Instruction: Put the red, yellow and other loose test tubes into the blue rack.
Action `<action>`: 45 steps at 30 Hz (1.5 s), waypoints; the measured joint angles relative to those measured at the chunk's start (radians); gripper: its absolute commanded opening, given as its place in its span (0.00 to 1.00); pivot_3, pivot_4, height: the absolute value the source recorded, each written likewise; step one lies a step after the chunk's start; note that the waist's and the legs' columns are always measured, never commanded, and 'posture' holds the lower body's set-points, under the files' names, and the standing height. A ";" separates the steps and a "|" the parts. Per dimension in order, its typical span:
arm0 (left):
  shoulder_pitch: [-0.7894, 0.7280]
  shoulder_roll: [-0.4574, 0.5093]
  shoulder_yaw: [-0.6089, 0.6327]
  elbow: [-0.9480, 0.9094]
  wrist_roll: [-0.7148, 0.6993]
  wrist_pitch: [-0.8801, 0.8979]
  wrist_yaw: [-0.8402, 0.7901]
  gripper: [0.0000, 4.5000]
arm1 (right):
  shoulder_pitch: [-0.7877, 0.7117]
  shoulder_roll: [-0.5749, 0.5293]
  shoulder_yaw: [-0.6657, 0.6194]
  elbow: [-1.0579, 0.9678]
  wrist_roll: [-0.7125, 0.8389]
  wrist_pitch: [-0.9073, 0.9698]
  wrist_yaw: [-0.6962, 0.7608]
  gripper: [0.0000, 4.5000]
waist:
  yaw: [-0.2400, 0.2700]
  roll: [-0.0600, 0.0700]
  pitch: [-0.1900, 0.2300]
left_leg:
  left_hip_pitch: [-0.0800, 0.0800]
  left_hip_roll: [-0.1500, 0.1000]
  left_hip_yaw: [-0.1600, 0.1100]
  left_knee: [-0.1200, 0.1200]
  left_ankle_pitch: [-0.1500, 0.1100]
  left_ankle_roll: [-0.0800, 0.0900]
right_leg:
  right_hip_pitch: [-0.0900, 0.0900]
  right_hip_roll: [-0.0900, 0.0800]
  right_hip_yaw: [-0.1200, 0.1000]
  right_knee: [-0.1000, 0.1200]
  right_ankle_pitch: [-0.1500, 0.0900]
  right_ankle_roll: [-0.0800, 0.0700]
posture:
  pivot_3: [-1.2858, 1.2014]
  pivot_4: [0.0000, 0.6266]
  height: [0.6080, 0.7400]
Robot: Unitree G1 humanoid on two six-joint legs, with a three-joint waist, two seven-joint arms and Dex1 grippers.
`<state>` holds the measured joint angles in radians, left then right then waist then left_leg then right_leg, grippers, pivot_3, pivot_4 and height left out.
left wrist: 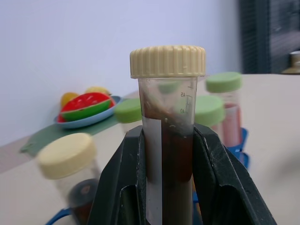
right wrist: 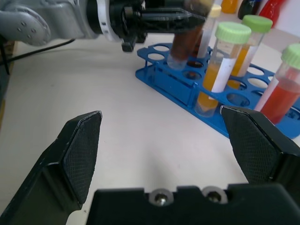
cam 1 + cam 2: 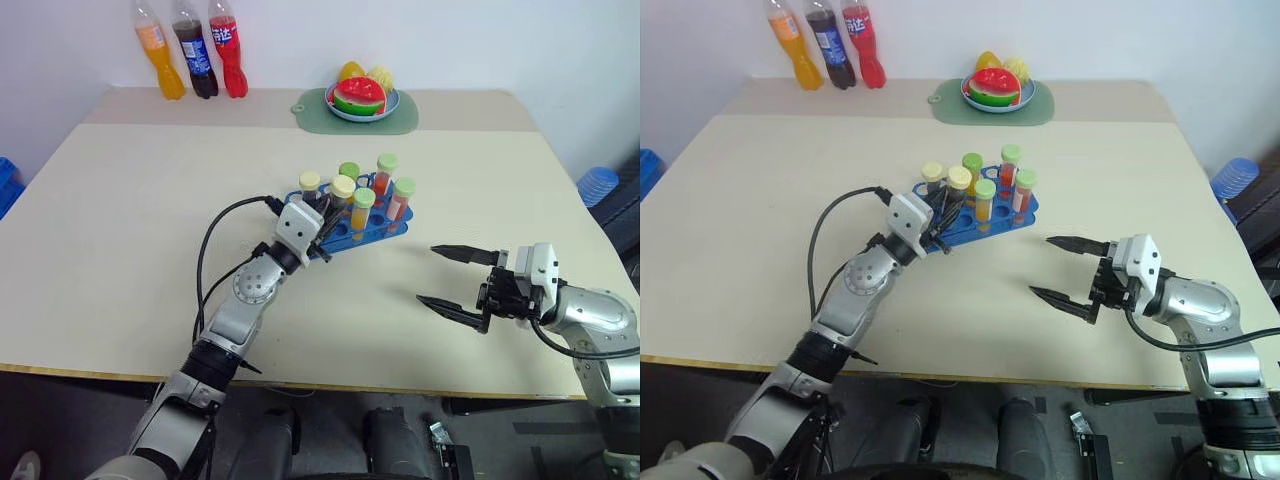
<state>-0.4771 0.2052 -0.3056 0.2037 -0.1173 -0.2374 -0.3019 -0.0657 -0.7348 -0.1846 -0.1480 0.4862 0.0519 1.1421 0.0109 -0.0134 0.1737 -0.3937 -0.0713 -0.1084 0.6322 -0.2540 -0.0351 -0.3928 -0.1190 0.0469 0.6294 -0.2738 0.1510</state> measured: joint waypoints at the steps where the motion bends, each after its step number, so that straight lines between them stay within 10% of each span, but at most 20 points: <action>1: 0.006 0.001 0.010 0.000 0.000 -0.006 -0.006 0.19 | 0.004 -0.003 -0.005 -0.004 0.000 0.002 -0.002 1.00 | 0.000 0.000 0.000 | 0.000 0.000 0.000 0.000 0.000 0.000 | 0.000 0.000 0.000 0.000 0.000 0.000 | 0.52 0.24 1.00; 29: 0.002 -0.073 0.118 0.211 0.028 -0.124 -0.179 0.19 | 0.020 0.002 -0.017 -0.005 -0.002 0.006 -0.033 1.00 | 0.002 0.001 -0.002 | 0.003 0.000 -0.001 0.000 0.000 0.001 | 0.004 0.000 -0.001 0.000 0.000 0.001 | 0.52 0.24 1.00; 36: 0.010 -0.085 0.154 0.225 -0.033 -0.082 -0.258 0.90 | 0.026 0.013 -0.018 -0.005 -0.001 0.005 -0.051 1.00 | 0.001 0.001 -0.002 | 0.003 0.000 -0.001 0.001 0.000 0.001 | 0.004 0.000 -0.001 0.001 0.000 0.001 | 0.52 0.24 1.00; 45: 0.204 0.041 0.256 -0.018 -0.140 0.068 -0.316 0.90 | 0.048 0.049 -0.017 0.019 -0.015 -0.019 -0.083 1.00 | -0.019 0.001 -0.002 | 0.003 0.001 -0.002 0.000 0.000 0.001 | 0.002 0.001 0.000 0.002 0.000 0.000 | 0.52 0.24 1.00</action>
<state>-0.2728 0.2465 -0.0496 0.1856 -0.2573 -0.1690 -0.6179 -0.0177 -0.6855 -0.2019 -0.1290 0.4712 0.0326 1.0593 -0.0083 -0.0125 0.1720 -0.3909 -0.0704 -0.1102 0.6317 -0.2542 -0.0346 -0.3910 -0.1180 0.0465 0.6310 -0.2743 0.1514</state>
